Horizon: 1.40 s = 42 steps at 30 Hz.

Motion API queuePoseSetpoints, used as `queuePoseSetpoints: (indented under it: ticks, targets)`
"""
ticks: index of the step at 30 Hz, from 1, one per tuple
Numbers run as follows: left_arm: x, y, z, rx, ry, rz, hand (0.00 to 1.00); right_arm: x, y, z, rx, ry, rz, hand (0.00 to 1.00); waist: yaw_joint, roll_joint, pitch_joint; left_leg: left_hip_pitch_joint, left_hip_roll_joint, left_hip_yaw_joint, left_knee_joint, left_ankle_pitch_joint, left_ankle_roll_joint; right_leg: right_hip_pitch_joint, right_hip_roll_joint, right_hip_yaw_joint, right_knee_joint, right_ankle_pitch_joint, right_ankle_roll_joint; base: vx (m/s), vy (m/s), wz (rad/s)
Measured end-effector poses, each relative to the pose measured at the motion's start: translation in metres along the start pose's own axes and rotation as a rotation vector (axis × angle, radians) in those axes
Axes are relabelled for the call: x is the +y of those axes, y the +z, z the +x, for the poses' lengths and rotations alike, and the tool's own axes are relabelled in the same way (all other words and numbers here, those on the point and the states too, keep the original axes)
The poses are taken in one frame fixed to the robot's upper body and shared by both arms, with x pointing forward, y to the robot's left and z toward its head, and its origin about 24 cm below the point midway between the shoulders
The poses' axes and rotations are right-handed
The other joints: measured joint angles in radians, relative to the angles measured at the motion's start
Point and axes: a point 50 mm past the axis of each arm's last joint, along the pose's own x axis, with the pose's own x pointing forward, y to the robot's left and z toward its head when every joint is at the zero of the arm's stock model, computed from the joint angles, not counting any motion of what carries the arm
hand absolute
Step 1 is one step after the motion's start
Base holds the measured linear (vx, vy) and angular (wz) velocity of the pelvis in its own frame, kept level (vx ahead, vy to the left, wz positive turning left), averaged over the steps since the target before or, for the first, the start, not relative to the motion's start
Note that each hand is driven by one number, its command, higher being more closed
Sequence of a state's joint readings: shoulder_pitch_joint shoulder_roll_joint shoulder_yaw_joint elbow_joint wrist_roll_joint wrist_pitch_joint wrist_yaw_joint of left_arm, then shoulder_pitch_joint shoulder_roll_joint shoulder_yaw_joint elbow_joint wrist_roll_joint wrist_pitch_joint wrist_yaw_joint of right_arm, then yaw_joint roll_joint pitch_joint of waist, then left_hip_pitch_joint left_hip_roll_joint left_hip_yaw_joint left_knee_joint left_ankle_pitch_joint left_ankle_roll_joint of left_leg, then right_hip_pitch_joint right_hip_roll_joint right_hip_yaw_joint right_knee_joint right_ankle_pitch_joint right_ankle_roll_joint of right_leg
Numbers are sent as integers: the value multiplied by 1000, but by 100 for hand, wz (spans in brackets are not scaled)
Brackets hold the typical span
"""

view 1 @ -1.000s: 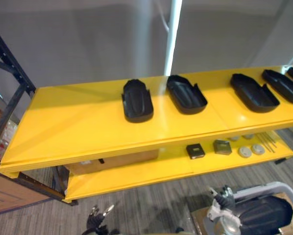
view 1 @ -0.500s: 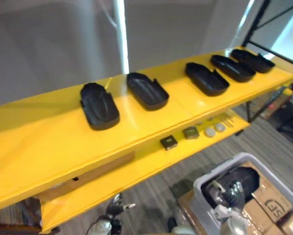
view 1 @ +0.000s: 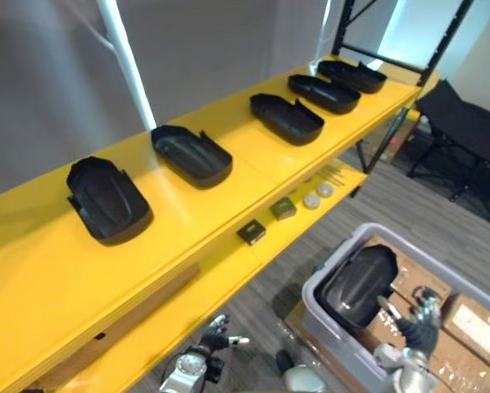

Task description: Walk over and take plastic housings, then place them on the shelf

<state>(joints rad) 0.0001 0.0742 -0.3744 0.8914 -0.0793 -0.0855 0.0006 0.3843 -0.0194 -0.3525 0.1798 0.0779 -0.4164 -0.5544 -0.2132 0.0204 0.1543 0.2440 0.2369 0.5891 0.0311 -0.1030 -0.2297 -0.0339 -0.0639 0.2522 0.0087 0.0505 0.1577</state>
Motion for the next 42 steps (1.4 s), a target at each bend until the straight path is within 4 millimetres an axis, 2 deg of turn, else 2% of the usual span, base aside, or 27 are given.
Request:
queuePoseSetpoints:
  ticks: [2,3,4,6,11,14,16,21,23,24,25,26,27,29,31,33,34,36,39,42]
  targets:
    - [1,-7,-1,32,11,2,0,-19,-6,3,6,-139,-38,0,-16,-3,5,0,0,0,0,0,0,0,0,0,0,0,0,-8,-3,-2]
    - [1,-11,-1,48,21,1,0,-28,-8,2,9,-213,-42,0,-23,5,4,1,0,0,0,0,0,1,0,0,0,0,0,-31,-1,-2]
    - [2,-11,-1,52,23,1,0,-36,-12,-1,13,-261,-46,0,-27,-2,9,1,0,0,1,0,0,0,0,0,0,0,1,-36,-1,-2]
    - [2,-11,-1,55,22,2,0,-41,-13,-5,8,-299,-44,0,-28,1,8,1,0,0,2,0,0,1,-1,0,0,1,0,-48,0,-1]
    - [2,-15,-2,81,11,15,0,-36,-10,-9,-30,-312,-27,0,-36,-5,11,2,0,5,3,0,0,-3,0,2,-6,3,-1,-46,-3,-3]
    - [6,-21,-3,109,10,22,0,-26,-7,-6,-43,-299,-4,0,-36,-2,10,3,9,29,11,-6,-8,-17,14,27,-10,12,-3,-5,-16,-25]
    - [11,-20,-3,106,19,30,0,-22,-7,-7,-41,-282,0,0,-48,-2,10,5,16,43,14,-8,-11,-18,23,33,-17,21,-6,13,-28,-24]
    - [12,0,5,47,32,30,0,-18,-7,-7,-41,-214,2,0,-49,-5,20,18,18,44,27,-12,-14,-17,32,53,-12,24,-7,-1,-17,-13]
    - [14,5,6,27,59,-2,0,-7,-5,-6,-48,-157,20,0,-45,-21,29,6,19,-38,81,-26,4,-17,31,68,4,22,-6,-28,-14,-23]
    - [15,9,6,-5,83,-37,0,5,2,-3,-77,-100,40,0,-37,-30,35,-29,21,-147,151,-74,34,-30,33,89,12,16,0,-105,49,-56]
    - [13,14,5,-36,95,-71,0,16,13,4,-131,-45,56,0,-14,-17,38,-73,21,-251,209,-132,49,-56,45,119,16,19,4,-134,94,-62]
    - [13,18,5,-54,100,-88,0,21,19,9,-160,-21,67,0,-3,-7,45,-84,22,-296,229,-164,48,-64,51,133,16,26,10,-259,246,-62]
    - [16,27,5,-97,121,-145,0,35,36,22,-232,37,97,0,17,7,59,-114,16,-366,264,-252,30,-87,55,146,14,43,28,-211,243,-39]
    - [26,25,3,-106,160,-166,0,46,45,26,-259,67,133,0,48,-23,80,-130,-8,-363,315,-275,48,-86,29,161,12,55,31,-225,223,-23]
    - [41,11,-4,-79,222,-182,0,60,53,26,-280,130,160,0,75,-56,95,-175,-25,-377,378,-301,62,-92,2,157,-2,67,27,-183,147,3]
    - [50,-12,-15,-24,265,-183,0,69,58,26,-292,169,175,0,94,-60,95,-211,-21,-391,420,-317,66,-99,-9,118,-18,80,10,-107,103,9]
    - [55,-26,-22,9,297,-196,0,74,61,25,-303,195,182,0,106,-59,97,-216,-18,-397,433,-324,66,-96,-13,101,-20,83,11,-27,78,12]
    - [59,-36,-28,15,333,-237,0,77,65,27,-326,229,178,0,119,-53,103,-220,-21,-422,436,-326,67,-84,-19,74,-16,85,13,35,33,32]
    - [68,-28,-31,-68,382,-273,0,94,78,30,-359,296,181,0,146,-27,127,-268,-21,-468,471,-334,71,-97,-21,46,-7,90,21,31,7,33]
    - [75,-9,-29,-169,410,-271,0,107,91,34,-390,318,206,0,154,-25,163,-320,-21,-515,531,-355,76,-110,-19,16,16,82,21,-30,10,32]
